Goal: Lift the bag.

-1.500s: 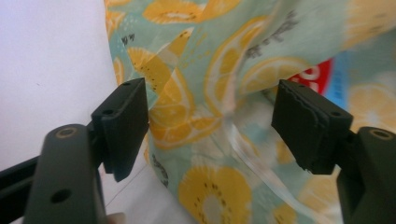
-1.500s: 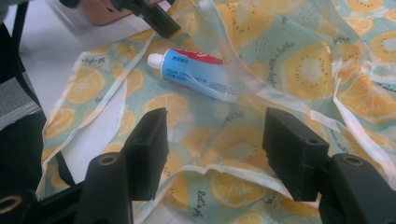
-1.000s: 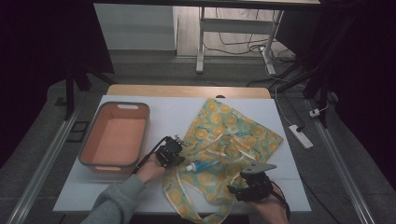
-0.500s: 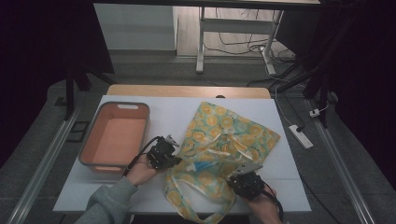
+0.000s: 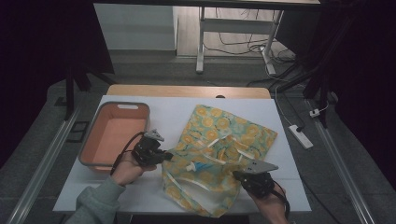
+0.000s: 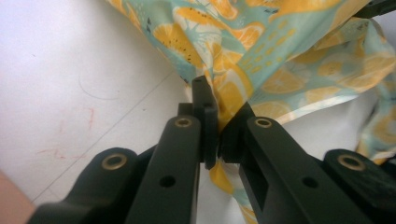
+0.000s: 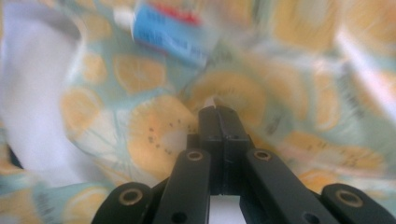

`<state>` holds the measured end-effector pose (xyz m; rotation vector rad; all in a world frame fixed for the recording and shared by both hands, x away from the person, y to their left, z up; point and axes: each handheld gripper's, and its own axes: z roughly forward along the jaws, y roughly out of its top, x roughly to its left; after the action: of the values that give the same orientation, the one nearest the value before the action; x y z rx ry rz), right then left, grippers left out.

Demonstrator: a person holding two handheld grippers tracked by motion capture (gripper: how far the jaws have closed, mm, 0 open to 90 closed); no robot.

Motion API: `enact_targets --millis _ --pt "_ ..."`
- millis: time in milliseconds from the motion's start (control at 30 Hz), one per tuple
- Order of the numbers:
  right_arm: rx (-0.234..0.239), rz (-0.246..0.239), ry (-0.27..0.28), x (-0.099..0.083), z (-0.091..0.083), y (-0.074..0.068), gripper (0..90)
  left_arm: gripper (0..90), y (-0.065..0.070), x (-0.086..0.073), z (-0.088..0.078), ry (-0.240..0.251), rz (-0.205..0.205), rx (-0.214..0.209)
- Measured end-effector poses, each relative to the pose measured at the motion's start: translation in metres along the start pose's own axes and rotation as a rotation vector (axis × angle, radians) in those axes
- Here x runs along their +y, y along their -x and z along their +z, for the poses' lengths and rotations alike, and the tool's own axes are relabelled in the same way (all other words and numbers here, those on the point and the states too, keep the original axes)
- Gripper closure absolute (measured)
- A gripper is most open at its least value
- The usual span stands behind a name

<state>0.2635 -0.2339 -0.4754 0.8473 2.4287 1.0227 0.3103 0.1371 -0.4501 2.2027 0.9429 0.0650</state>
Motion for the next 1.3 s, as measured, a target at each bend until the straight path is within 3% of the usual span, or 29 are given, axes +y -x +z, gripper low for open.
enact_targets --millis 200,300,433,500,567,633,700,833,933,1133,1300 --pt "-0.033 -0.045 0.143 0.019 -0.032 -0.001 90.0 87.4 0.001 -0.001 -0.016 0.043 -0.003 -0.027" --pt "-0.049 -0.054 0.183 0.027 -0.041 0.005 90.0 87.4 0.000 -0.001 -0.023 0.064 -0.010 -0.031" --pt "-0.039 -0.019 0.221 0.033 -0.048 0.019 90.0 87.4 -0.003 -0.003 -0.031 0.090 -0.026 -0.052" --pt "0.019 0.006 0.159 0.032 -0.043 0.023 90.0 87.4 -0.003 -0.004 -0.030 0.086 -0.032 -0.051" --pt "0.029 0.017 0.146 0.026 -0.033 0.017 89.6 87.4 -0.004 -0.006 -0.029 0.082 -0.029 -0.052" --pt "0.059 0.048 0.121 0.019 -0.021 0.010 73.5 87.4 -0.004 -0.006 -0.029 0.081 -0.030 -0.053" --pt "0.120 0.067 0.077 0.015 -0.011 0.002 61.9 87.5 -0.004 -0.007 -0.028 0.077 -0.030 -0.053" --pt "0.171 0.019 0.006 0.011 0.002 -0.014 40.9 87.4 -0.006 -0.008 -0.025 0.069 -0.032 -0.058" --pt "0.185 0.011 -0.060 0.008 0.015 -0.021 29.5 87.4 -0.007 -0.009 -0.023 0.061 -0.034 -0.062" --pt "0.211 -0.008 -0.185 0.001 0.037 -0.029 19.0 87.4 -0.006 -0.009 -0.020 0.047 -0.028 -0.066" --pt "0.229 -0.054 -0.243 -0.003 0.044 -0.039 17.3 87.4 -0.007 -0.009 -0.018 0.037 -0.029 -0.069"
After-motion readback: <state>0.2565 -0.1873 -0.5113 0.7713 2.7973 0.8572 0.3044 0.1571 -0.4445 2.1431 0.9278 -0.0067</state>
